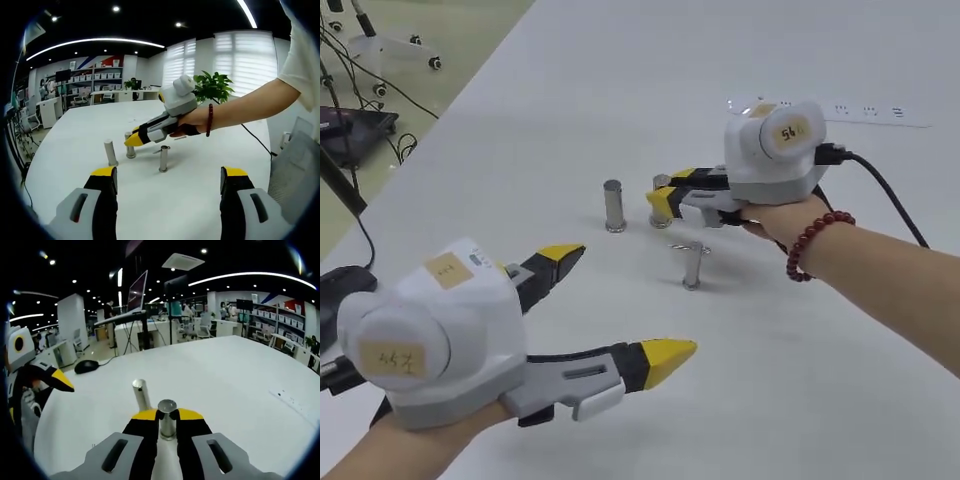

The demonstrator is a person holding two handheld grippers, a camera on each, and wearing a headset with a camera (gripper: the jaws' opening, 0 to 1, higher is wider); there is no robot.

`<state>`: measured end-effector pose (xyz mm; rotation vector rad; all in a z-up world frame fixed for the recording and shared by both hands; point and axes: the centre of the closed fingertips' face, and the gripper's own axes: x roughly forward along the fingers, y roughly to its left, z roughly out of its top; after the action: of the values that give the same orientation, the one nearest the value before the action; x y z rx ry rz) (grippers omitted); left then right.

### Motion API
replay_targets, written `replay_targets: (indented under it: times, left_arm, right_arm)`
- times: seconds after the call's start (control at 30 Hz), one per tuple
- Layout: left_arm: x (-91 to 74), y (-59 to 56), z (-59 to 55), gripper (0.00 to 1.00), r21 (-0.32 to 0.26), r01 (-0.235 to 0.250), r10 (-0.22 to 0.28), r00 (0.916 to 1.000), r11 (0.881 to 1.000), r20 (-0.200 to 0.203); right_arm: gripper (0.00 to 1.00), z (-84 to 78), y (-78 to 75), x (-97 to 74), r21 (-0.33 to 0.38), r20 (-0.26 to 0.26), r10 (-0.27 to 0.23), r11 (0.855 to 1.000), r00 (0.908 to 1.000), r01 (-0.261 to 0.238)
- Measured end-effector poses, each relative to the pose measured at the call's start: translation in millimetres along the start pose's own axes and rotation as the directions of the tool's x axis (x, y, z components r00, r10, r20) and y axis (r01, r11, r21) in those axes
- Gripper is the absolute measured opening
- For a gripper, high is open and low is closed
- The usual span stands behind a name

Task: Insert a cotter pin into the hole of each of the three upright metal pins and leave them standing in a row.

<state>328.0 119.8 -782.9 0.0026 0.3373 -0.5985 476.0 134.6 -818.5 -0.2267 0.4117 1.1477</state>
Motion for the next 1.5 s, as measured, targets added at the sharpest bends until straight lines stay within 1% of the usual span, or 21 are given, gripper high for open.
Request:
replay_targets:
  times: [0.2,0.33,0.4,0.5,0.63,0.8,0.97,1.2,1.37,1.5]
  left_arm:
    - [0.6,-1.8,4.3,0.85,0.003,0.001,-0.001,1.0000,1.000,0.008]
    - [0.5,-3.5,6.8,0.85,-0.001,0.002,-0.002,1.0000,1.000,0.009]
    - [0.4,-4.0,8.2,0.85,0.000,0.001,-0.001,1.0000,1.000,0.006]
    - [0.1,-5.1,11.3,0.85,0.000,0.002,-0.002,0.9999,1.000,0.012]
    - [0.5,-6.7,13.5,0.85,-0.005,0.005,-0.005,0.9998,1.000,0.017]
    - [0.3,-11.3,13.5,0.84,-0.002,0.016,-0.016,0.9998,1.000,0.013]
    - [-0.5,-16.1,11.6,0.84,0.004,0.025,-0.025,0.9997,1.000,0.005]
    - [-2.4,-19.6,10.5,0.83,0.013,0.028,-0.028,0.9996,1.000,-0.002]
    - [-3.5,-21.4,10.8,0.83,0.014,0.027,-0.027,0.9996,1.000,-0.001]
    - [-4.2,-23.0,10.4,0.82,0.020,0.030,-0.030,0.9996,0.999,-0.003]
  right_arm:
    - [0.13,0.3,-4.8,-15.0,0.007,0.004,-0.009,1.000,1.0000,0.009]
    - [0.13,-6.6,-8.2,-29.1,0.005,-0.007,-0.022,1.000,0.9997,0.022]
    - [0.13,-11.5,-10.3,-34.7,-0.004,-0.021,-0.021,1.000,0.9996,0.020]
    - [0.13,-17.9,-9.5,-47.2,-0.012,-0.033,-0.023,1.000,0.9992,0.023]
    - [0.13,-25.9,-9.8,-67.9,-0.008,-0.045,-0.035,0.999,0.9984,0.035]
    - [0.13,-34.3,-1.1,-90.8,-0.007,-0.048,-0.033,0.999,0.9983,0.033]
    - [0.13,-43.2,9.9,-104.3,-0.008,-0.056,-0.015,1.000,0.9984,0.014]
    - [0.13,-51.4,25.6,-115.9,-0.004,-0.055,0.022,1.000,0.9983,-0.022]
    - [0.13,-55.8,40.3,-122.5,-0.005,-0.051,0.044,0.999,0.9977,-0.045]
    - [0.13,-60.3,46.2,-125.2,-0.006,-0.050,0.051,0.999,0.9974,-0.052]
